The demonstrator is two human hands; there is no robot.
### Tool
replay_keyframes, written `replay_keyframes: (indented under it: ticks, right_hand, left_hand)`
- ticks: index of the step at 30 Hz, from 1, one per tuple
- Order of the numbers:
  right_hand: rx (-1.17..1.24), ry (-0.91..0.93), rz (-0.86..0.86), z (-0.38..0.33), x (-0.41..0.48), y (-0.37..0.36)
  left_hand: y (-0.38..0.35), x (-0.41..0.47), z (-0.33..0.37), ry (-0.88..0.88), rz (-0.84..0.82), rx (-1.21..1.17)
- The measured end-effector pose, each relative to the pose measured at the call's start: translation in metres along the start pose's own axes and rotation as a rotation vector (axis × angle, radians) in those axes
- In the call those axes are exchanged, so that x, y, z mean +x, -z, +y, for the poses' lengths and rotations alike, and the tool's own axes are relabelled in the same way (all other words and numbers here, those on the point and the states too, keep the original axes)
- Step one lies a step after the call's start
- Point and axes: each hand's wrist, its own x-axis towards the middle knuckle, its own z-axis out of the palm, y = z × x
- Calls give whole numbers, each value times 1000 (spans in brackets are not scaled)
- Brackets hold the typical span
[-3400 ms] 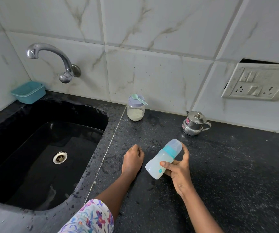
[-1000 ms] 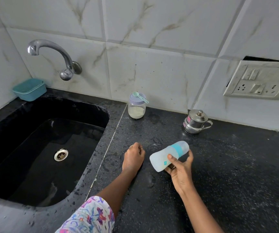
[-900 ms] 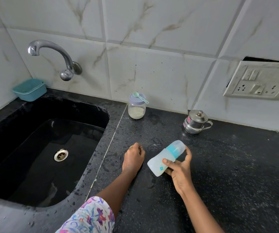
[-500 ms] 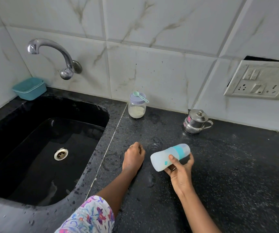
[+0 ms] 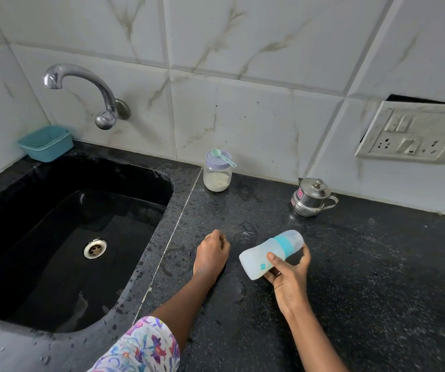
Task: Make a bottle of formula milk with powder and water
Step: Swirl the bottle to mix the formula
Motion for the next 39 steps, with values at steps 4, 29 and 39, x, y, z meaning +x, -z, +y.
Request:
replay_keyframes:
  ticks: [4, 29, 39]
  right_hand:
    - [79, 5, 33, 3, 0, -3]
    - [76, 28, 38, 0, 1, -9]
    - [65, 9, 41, 1, 2, -2]
  left_hand:
    - [0, 0, 0, 0, 4, 0]
    - [2, -1, 0, 1, 10, 1]
    - [0, -1, 0, -10, 9, 1]
